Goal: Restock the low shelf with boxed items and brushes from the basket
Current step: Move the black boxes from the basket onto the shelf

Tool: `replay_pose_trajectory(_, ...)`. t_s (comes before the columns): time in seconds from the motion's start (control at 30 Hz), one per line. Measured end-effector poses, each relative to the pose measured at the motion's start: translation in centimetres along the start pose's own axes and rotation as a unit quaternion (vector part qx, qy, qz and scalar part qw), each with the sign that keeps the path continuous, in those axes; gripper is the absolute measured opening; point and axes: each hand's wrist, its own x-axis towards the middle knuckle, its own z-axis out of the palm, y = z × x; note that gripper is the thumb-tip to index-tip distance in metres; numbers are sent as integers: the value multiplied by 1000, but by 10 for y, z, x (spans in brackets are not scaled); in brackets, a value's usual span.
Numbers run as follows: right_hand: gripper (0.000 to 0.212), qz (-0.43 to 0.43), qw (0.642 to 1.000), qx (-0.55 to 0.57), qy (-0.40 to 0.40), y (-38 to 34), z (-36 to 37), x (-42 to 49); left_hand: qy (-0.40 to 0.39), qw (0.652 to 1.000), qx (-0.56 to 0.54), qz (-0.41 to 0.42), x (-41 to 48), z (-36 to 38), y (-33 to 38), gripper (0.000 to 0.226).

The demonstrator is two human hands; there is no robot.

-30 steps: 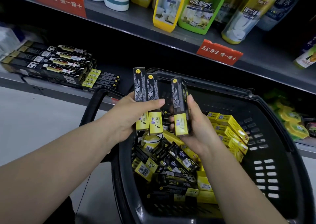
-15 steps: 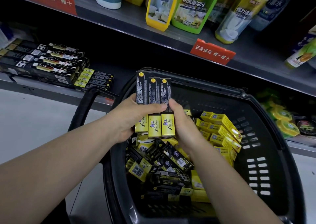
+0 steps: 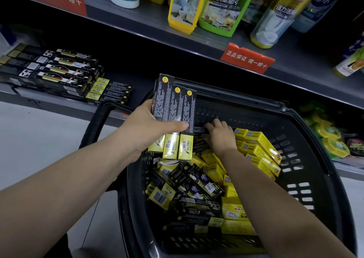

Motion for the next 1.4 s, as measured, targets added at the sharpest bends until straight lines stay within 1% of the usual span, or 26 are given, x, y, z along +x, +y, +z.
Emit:
replay_pose_trajectory(0.07, 37, -7, 1000, -4, 13, -3, -1, 1, 3, 1000, 0, -10, 0, -3, 1, 48)
replay_pose_trajectory(0.13, 33, -16, 1000, -6, 3, -6, -6, 1, 10, 1000, -6, -7, 0, -6, 3, 46)
replay_pose_trajectory(0.2, 35, -37, 999, -12, -7, -9, -13, 0, 12, 1000, -6, -9, -2, -9, 5, 45)
replay_pose_trajectory(0.27, 39, -50, 999, 21, -4, -13, -29, -7, 11, 1000, -12, -10, -4, -12, 7, 45)
replay_pose_trajectory(0.33, 34, -28, 986, 152, 58, -21, -52, -23, 18, 1000, -23, -9, -6, -18, 10, 44)
replay_pose_trajectory(0.37, 24, -2, 963, 253, 94, -25, -67, -34, 24, 999, -28, -10, -8, -22, 11, 44)
replay_pose_trajectory(0.4, 16, 23, 923, 367, 111, -31, -83, -44, 31, 999, -33, -13, -10, -26, 14, 46)
replay_pose_trajectory(0.43, 20, 38, 876, 469, 103, -38, -101, -53, 37, 998, -41, -15, -11, -30, 17, 49)
replay_pose_trajectory(0.47, 27, 38, 830, 552, 73, -48, -118, -60, 42, 998, -54, -15, -13, -33, 21, 51)
replay_pose_trajectory(0.5, 31, 29, 795, 605, 35, -59, -134, -63, 48, 996, -69, -15, -15, -37, 24, 54)
replay_pose_trajectory(0.53, 35, 19, 780, 626, -2, -70, -148, -63, 54, 995, -85, -15, -18, -41, 28, 57)
replay_pose_trajectory(0.57, 40, 11, 778, 628, -34, -83, -160, -60, 62, 993, -98, -13, -21, -45, 31, 58)
replay_pose_trajectory(0.63, 45, 2, 785, 616, -64, -108, -180, -47, 78, 990, -117, -9, -28, -58, 38, 62)
replay_pose_trajectory(0.77, 37, 9, 807, 584, -91, -156, -204, -7, 82, 986, -142, -21, -33, -101, 43, 63)
replay_pose_trajectory(0.83, 32, -9, 783, 604, -149, -180, -208, 19, 98, 985, -139, -29, -30, -127, 41, 56)
replay_pose_trajectory(0.9, 56, -13, 741, 630, -232, -203, -210, 44, 130, 980, -145, -39, -23, -154, 33, 45)
replay_pose_trajectory(0.93, 67, -17, 732, 627, -264, -212, -208, 57, 147, 977, -149, -42, -19, -167, 28, 43)
replay_pose_trajectory(0.97, 68, -25, 732, 618, -285, -222, -207, 70, 164, 973, -154, -41, -15, -180, 22, 42)
replay_pose_trajectory(1.0, 59, -30, 740, 605, -293, -231, -203, 85, 182, 970, -159, -38, -10, -192, 16, 43)
replay_pose_trajectory(1.07, 28, -18, 762, 586, -273, -246, -192, 116, 210, 964, -161, -33, 1, -214, 1, 44)
replay_pose_trajectory(1.1, 18, -3, 772, 581, -257, -250, -185, 132, 220, 962, -160, -32, 7, -223, -7, 43)
replay_pose_trajectory(1.13, 18, 14, 781, 575, -242, -252, -176, 148, 229, 960, -157, -34, 14, -231, -16, 42)
replay_pose_trajectory(1.17, 20, 34, 790, 568, -228, -254, -168, 163, 238, 958, -153, -40, 20, -238, -25, 42)
replay_pose_trajectory(1.3, 31, 99, 840, 502, -180, -248, -130, 216, 280, 943, -163, -72, 47, -256, -54, 60)
replay_pose_trajectory(1.33, 38, 111, 852, 485, -164, -245, -121, 229, 287, 940, -167, -74, 54, -258, -59, 61)
replay_pose_trajectory(1.4, 64, 130, 874, 444, -147, -239, -103, 253, 291, 937, -173, -84, 68, -260, -67, 61)
